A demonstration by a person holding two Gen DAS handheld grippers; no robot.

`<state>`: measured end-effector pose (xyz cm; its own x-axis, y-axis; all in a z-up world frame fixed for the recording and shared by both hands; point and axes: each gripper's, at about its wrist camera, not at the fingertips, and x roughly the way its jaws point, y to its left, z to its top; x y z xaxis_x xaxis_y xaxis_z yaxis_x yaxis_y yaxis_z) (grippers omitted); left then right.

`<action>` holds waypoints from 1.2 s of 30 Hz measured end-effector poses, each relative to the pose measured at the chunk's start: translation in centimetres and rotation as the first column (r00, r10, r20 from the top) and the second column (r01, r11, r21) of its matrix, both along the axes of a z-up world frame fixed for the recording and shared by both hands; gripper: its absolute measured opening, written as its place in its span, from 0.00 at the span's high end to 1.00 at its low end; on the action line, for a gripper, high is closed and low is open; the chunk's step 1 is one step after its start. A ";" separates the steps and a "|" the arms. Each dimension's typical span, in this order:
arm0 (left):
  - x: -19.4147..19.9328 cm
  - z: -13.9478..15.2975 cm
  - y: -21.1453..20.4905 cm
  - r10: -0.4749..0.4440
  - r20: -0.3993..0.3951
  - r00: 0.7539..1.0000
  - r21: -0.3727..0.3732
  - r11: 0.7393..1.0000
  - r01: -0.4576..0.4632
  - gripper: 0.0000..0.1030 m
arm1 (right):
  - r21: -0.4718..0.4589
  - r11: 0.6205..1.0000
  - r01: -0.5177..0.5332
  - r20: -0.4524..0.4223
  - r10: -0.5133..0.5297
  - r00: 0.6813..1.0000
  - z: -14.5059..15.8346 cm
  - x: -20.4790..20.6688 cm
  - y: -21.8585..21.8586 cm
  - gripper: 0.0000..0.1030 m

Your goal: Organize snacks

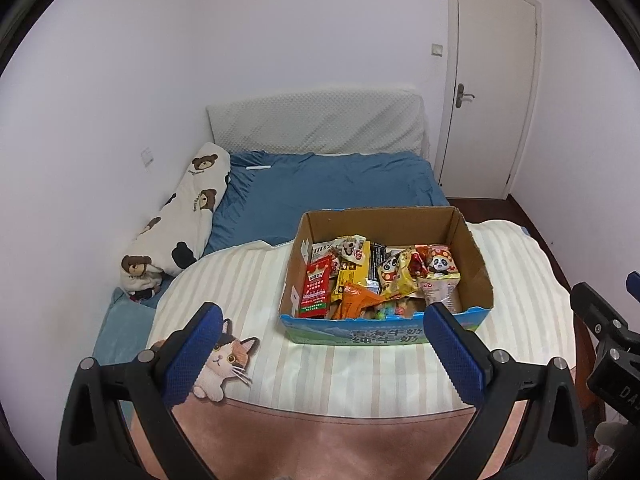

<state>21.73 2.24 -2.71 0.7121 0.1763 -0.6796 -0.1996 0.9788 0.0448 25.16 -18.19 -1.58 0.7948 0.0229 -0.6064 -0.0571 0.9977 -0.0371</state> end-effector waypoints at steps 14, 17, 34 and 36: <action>2.4 -1.7 -0.1 -0.012 -0.049 0.999 -0.002 1.000 0.012 0.00 | -0.017 1.000 0.020 -0.033 -0.020 0.999 -1.9 3.1 0.3 0.00; 2.6 -1.8 0.0 -0.014 -0.047 0.999 -0.005 1.000 0.014 0.00 | -0.017 1.000 0.019 -0.036 -0.019 0.999 -2.1 3.4 0.4 0.00; 3.1 -1.9 0.5 -0.027 -0.039 0.999 -0.017 1.000 0.027 0.00 | -0.016 1.000 0.020 -0.048 -0.021 0.999 -2.9 3.6 0.5 0.00; 3.1 -1.9 0.5 -0.026 -0.037 0.999 -0.013 1.000 0.025 0.00 | -0.016 1.000 0.020 -0.046 -0.021 0.999 -3.0 3.6 0.6 0.00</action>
